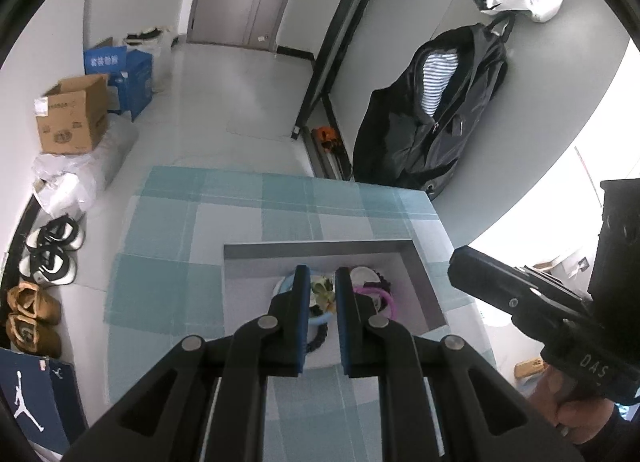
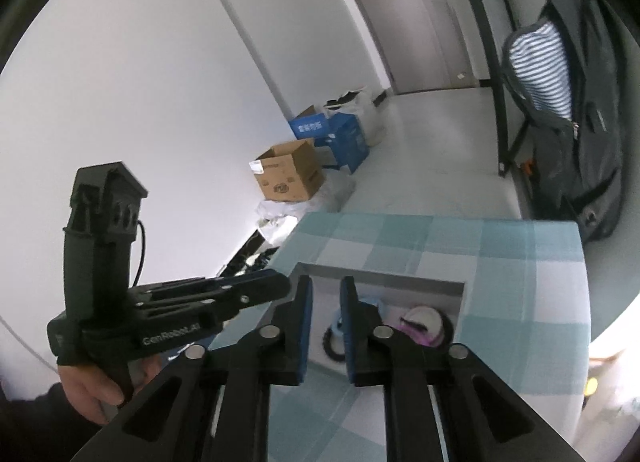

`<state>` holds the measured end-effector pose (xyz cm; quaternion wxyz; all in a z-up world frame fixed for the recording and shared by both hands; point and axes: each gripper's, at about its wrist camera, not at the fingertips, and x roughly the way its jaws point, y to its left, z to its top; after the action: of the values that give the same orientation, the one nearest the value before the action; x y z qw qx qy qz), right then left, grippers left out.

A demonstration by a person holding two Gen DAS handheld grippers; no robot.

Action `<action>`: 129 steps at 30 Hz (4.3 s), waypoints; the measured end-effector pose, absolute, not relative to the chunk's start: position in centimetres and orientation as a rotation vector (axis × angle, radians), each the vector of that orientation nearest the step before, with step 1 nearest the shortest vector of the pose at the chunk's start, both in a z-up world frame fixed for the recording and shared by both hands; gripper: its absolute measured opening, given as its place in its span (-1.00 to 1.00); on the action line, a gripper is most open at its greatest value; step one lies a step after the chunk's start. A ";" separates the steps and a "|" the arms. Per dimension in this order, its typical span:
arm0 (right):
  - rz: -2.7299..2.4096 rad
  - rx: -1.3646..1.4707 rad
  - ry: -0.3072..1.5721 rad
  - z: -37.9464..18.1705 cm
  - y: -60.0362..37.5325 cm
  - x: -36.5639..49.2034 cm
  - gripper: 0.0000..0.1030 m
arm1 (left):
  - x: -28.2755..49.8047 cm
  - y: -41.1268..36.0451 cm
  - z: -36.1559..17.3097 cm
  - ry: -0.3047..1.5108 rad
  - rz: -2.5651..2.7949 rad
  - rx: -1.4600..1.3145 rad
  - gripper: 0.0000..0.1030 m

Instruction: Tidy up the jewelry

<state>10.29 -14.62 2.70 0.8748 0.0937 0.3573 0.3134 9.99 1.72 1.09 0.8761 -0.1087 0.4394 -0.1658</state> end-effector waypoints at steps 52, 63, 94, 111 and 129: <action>0.486 0.240 0.712 1.0 -19.7 2.1 0.89 | 1.3 1.1 1.6 0.718 -0.086 -0.068 0.41; 0.457 0.160 0.685 0.8 -18.9 0.6 0.95 | 0.5 1.0 1.1 0.721 -0.069 -0.063 0.42; 0.435 0.136 0.715 -0.1 -18.2 1.1 0.97 | 0.2 0.4 1.5 0.693 -0.102 -0.057 0.42; 0.427 0.137 0.724 -0.3 -18.2 1.3 0.97 | 0.2 0.5 1.5 0.685 -0.105 -0.063 0.42; 0.423 0.135 0.724 -0.5 -18.4 1.4 0.97 | 0.4 0.3 1.5 0.682 -0.094 -0.074 0.42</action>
<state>1.38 -18.43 -0.47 0.9113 0.0655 0.3511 0.2050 0.36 0.29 1.49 0.9407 -0.0362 0.3341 -0.0461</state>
